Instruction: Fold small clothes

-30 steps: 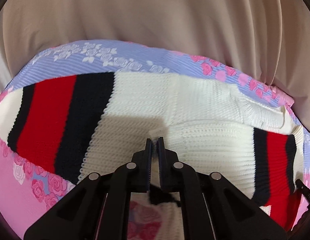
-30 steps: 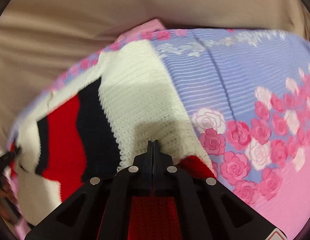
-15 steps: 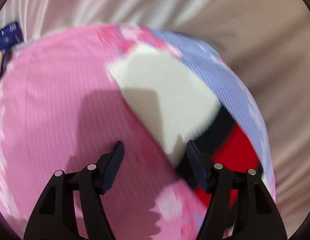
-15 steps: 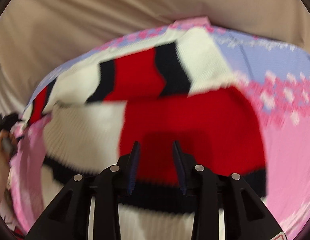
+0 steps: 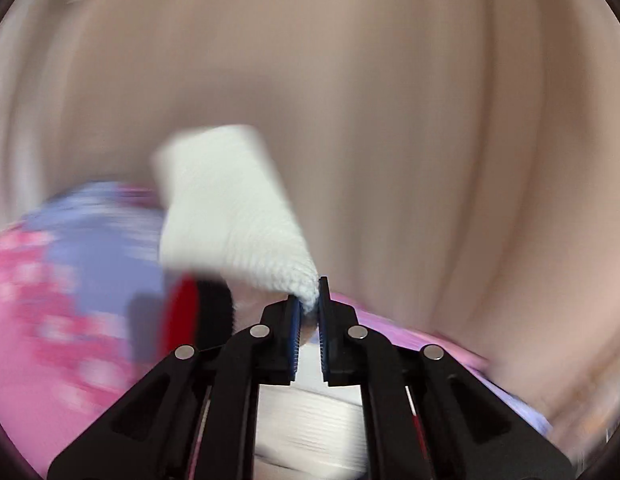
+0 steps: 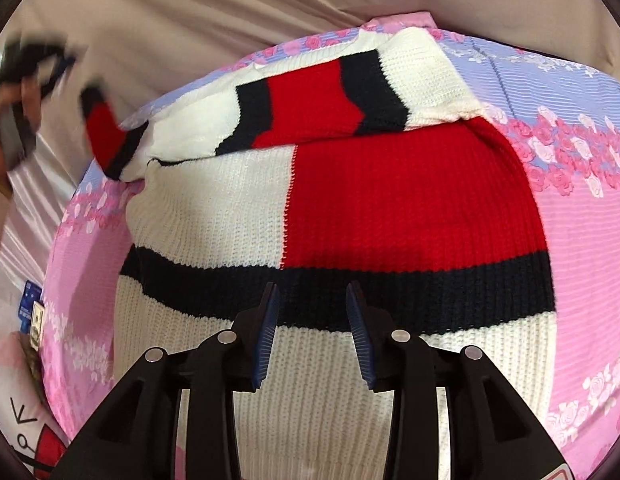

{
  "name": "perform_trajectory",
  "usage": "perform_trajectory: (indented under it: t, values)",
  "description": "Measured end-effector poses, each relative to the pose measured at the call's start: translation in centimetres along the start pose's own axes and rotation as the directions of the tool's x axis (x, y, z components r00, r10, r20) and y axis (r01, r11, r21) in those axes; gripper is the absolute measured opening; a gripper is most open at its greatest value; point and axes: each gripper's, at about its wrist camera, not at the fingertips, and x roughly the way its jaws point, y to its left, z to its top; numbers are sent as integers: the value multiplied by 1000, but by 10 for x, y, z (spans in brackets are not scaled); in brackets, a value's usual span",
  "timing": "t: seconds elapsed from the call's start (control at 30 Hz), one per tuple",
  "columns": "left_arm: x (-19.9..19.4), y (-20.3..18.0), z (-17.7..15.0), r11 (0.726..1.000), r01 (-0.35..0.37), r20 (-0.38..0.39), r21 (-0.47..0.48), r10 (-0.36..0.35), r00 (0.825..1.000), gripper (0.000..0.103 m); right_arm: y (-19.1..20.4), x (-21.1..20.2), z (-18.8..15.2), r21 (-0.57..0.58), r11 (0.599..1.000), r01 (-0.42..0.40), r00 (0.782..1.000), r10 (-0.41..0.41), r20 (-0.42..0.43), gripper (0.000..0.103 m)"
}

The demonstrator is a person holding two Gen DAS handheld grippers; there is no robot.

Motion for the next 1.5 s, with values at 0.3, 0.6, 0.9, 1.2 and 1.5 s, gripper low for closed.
perform_trajectory:
  t: [0.3,0.6,0.9,1.2,1.5]
  values:
    - [80,-117,-229,996,28,-461,83,14,887,54,-44,-7,-7,62,991,120,992,-122,30,40]
    - [47,21,-192,938,-275,-351,-209,191,917,70,-89,-4,68,131,989,72,989,-88,119,44]
    - [71,96,-162,860,-339,-370,-382,194,909,65,-101,88,144,200,977,73,996,-83,43,54]
    - [56,82,-151,930,-204,-261,-306,124,957,14,-74,7,181,105,993,-59,919,13,394,6]
    - [71,88,-174,942,-285,-345,-179,211,914,14,-101,60,176,151,986,71,958,-109,264,5]
